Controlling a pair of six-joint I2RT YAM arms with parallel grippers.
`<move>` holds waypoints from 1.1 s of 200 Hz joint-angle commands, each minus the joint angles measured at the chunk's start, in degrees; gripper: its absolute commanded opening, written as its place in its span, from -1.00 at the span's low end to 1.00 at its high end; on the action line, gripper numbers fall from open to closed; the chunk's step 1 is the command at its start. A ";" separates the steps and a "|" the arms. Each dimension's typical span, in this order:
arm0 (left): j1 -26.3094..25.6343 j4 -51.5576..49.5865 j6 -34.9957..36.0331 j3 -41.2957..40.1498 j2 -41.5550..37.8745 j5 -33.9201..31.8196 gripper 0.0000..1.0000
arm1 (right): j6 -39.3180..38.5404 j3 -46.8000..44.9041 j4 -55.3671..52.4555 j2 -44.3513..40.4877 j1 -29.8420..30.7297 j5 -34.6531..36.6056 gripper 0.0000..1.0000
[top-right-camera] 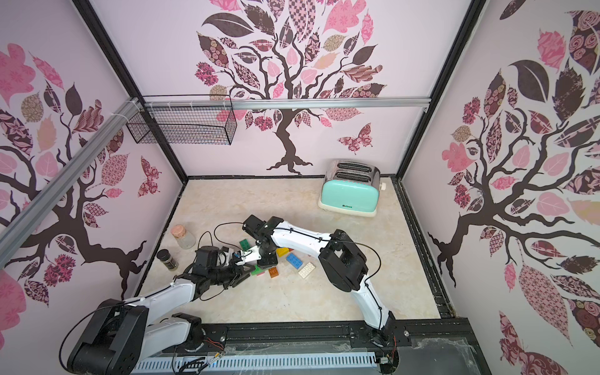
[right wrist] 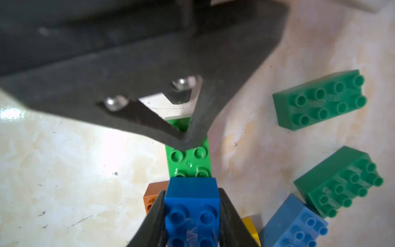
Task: Assemble a heart with lego
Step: Assemble the lego brick with the lego brick.
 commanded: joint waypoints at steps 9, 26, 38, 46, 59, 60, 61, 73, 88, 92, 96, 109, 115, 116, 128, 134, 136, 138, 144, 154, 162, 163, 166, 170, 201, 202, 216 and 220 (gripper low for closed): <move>0.03 -3.82 2.64 1.39 2.08 -3.01 -0.11 | -0.54 2.67 -2.13 -1.02 -0.67 -1.15 -0.45; -0.01 -5.24 4.26 2.69 2.76 -2.92 -0.11 | -0.44 2.81 -2.34 -0.50 -0.58 -1.97 -0.45; 0.00 -5.53 4.57 2.99 2.77 -2.92 -0.11 | -0.53 2.81 -2.47 -0.07 -0.60 -1.82 -0.45; 0.01 -5.70 4.65 3.04 2.74 -3.08 -0.11 | -0.53 2.94 -2.46 0.24 -0.67 -1.86 -0.45; 0.02 -5.79 4.75 3.00 3.11 -3.19 -0.11 | -0.63 3.37 -2.60 0.55 -0.63 -2.41 -0.45; 0.02 -5.75 4.75 3.00 3.14 -3.19 -0.11 | -0.58 3.40 -2.60 0.60 -0.61 -2.41 -0.45; 0.02 -5.73 4.75 3.00 3.19 -3.19 -0.11 | -0.60 3.41 -2.60 0.62 -0.64 -2.46 -0.45; -0.04 -5.62 4.76 3.01 3.47 -3.19 -0.11 | -0.69 3.94 -2.81 0.99 -0.58 -2.96 -0.45; 0.03 -5.54 4.83 3.06 3.77 -3.27 -0.11 | -0.77 4.46 -3.01 1.36 -0.45 -3.41 -0.45; 0.07 -5.50 4.87 3.08 3.82 -3.27 -0.11 | -0.79 4.56 -3.10 1.49 -0.41 -3.50 -0.45; 0.02 -5.43 5.00 3.17 3.92 -3.34 -0.11 | -0.79 4.59 -3.17 1.53 -0.33 -3.59 -0.45; -0.03 -5.54 5.18 3.35 4.19 -3.53 -0.11 | -0.88 4.59 -3.05 2.03 -0.14 -3.57 -0.45; -0.02 -5.53 5.16 3.41 4.30 -3.62 -0.11 | -0.88 4.57 -3.04 2.28 -0.14 -3.45 -0.45; -0.04 -5.53 5.13 3.42 4.35 -3.63 -0.11 | -0.88 4.57 -3.08 2.34 -0.14 -3.42 -0.45; 0.01 -5.47 5.27 3.43 4.47 -3.63 -0.11 | -0.97 4.57 -3.08 2.90 -0.11 -3.11 -0.45; 0.04 -5.54 5.27 3.43 4.41 -3.66 -0.11 | -1.16 4.55 -3.19 3.17 -0.13 -2.87 -0.46; 0.03 -5.54 5.27 3.41 4.42 -3.70 -0.11 | -1.26 4.56 -3.21 3.23 -0.14 -2.93 -0.46; 0.07 -5.63 5.27 3.38 4.44 -3.71 -0.11 | -1.35 4.52 -3.21 3.27 -0.14 -2.83 -0.46; 0.08 -5.62 5.29 3.44 4.45 -3.74 -0.11 | -1.54 4.28 -3.15 3.34 -0.14 -2.51 -0.46; 0.10 -6.06 5.35 3.53 4.47 -3.89 -0.11 | -2.02 3.97 -3.09 3.33 -0.14 -2.14 -0.46; 0.06 -6.30 5.45 3.60 4.35 -3.97 -0.11 | -2.33 3.58 -2.81 3.21 -0.14 -1.83 -0.46; 0.04 -6.31 5.45 3.60 4.37 -3.98 -0.11 | -2.40 3.50 -2.75 3.20 -0.14 -1.82 -0.46; 0.04 -6.31 5.45 3.61 4.39 -4.01 -0.11 | -2.57 3.33 -2.69 3.14 -0.14 -1.66 -0.46; 0.05 -6.37 5.44 3.62 4.39 -4.06 -0.11 | -2.75 3.15 -2.61 3.10 -0.13 -1.61 -0.46; 0.29 -6.54 5.52 3.66 4.49 -4.40 -0.11 | -4.17 2.42 -2.66 3.22 0.10 -1.68 -0.46; 0.29 -6.52 5.49 3.64 4.57 -4.41 -0.11 | -4.24 2.44 -2.71 3.21 0.11 -1.74 -0.46; 0.41 -6.59 5.53 3.61 4.62 -4.57 -0.11 | -4.57 2.21 -2.99 3.32 0.29 -2.08 -0.46; 0.53 -6.46 5.60 3.60 4.60 -4.58 -0.11 | -4.65 2.07 -2.95 3.30 0.36 -2.23 -0.46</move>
